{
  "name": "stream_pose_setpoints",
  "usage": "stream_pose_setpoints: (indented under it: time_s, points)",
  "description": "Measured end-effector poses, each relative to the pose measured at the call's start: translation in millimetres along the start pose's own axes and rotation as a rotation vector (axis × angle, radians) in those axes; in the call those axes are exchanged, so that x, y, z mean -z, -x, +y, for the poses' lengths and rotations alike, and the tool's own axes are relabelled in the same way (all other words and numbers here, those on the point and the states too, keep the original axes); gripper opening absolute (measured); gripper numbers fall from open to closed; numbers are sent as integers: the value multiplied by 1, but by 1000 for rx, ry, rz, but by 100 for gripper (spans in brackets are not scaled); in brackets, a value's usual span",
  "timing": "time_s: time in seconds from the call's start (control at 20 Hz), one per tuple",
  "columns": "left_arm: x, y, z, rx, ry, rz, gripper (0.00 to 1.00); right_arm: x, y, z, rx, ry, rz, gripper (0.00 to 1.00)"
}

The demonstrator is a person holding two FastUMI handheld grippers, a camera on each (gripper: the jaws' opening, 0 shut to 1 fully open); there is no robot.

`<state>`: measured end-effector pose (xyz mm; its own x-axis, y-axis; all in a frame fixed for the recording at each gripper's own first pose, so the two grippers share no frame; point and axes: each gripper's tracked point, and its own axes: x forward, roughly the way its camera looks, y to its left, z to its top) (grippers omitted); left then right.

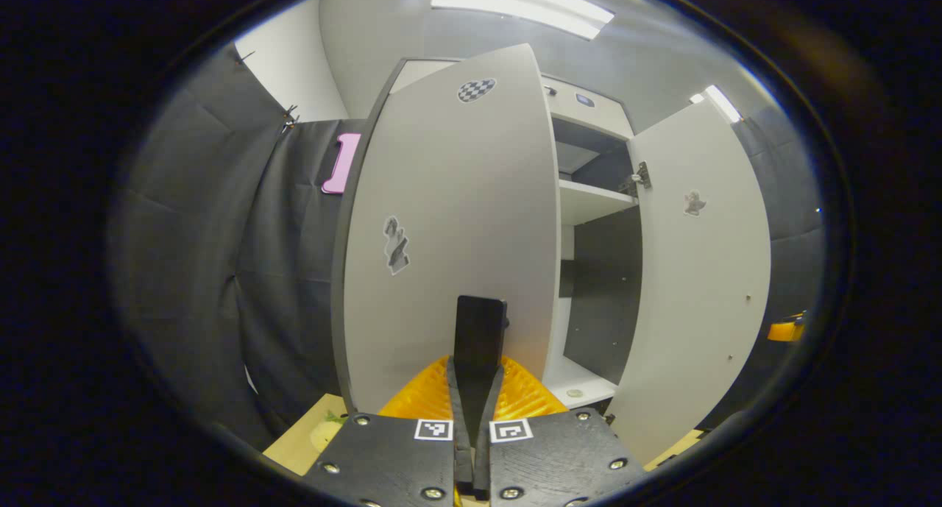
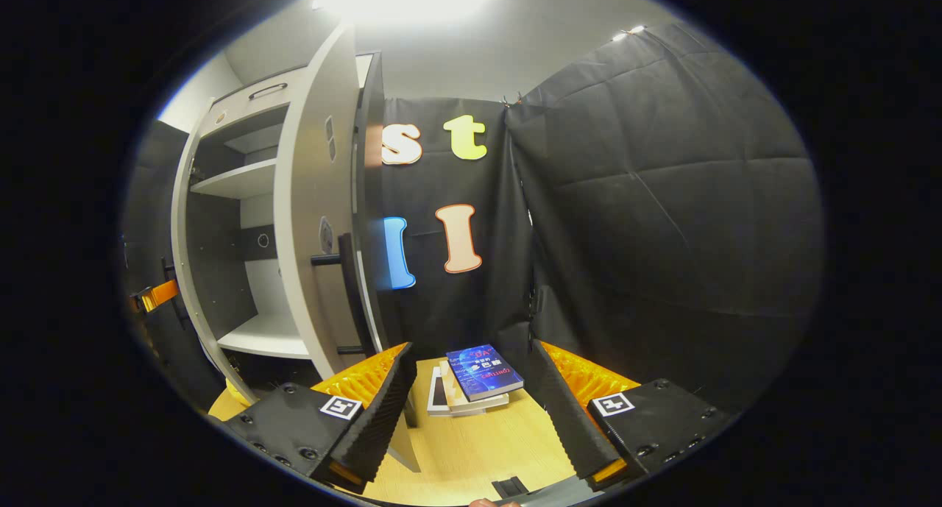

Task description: Open the right door of the double-door shoe cabinet with the right hand, and open the left door with the left hand.

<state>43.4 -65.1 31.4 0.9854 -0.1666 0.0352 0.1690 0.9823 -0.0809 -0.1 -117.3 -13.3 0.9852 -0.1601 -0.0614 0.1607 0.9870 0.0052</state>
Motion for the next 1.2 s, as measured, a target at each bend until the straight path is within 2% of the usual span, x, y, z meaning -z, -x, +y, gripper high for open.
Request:
stream_pose_setpoints:
  time_s: [0.4, 0.45, 0.5, 0.65, 0.7, 0.75, 0.9, 1.2]
  points:
    - [-3, 8, 10, -4, 17, -13, 4, 6, 11, 21, -3, 24, 7, 98]
    - [-3, 8, 11, -7, 13, -14, 4, 4, 12, 22, -3, 19, 4, 92]
    - [-4, 8, 12, -10, 12, -17, 4, 5, 13, 23, -3, 12, 2, 98]
    - [-3, 8, 13, -15, 28, -17, 3, 8, 16, 24, 3, 0, 5, 98]
    - [-3, 8, 13, -14, 31, -18, 3, 11, 17, 24, 5, -2, 11, 92]
    - [-4, 8, 14, -13, 30, -19, 3, 13, 18, 24, 7, -4, 18, 98]
    - [-3, 10, 20, -15, 20, -15, 3, 16, 18, 23, 14, -9, 25, 98]
    - [-7, 14, 37, -72, 16, -29, 3, 15, 14, 33, -12, -22, 16, 98]
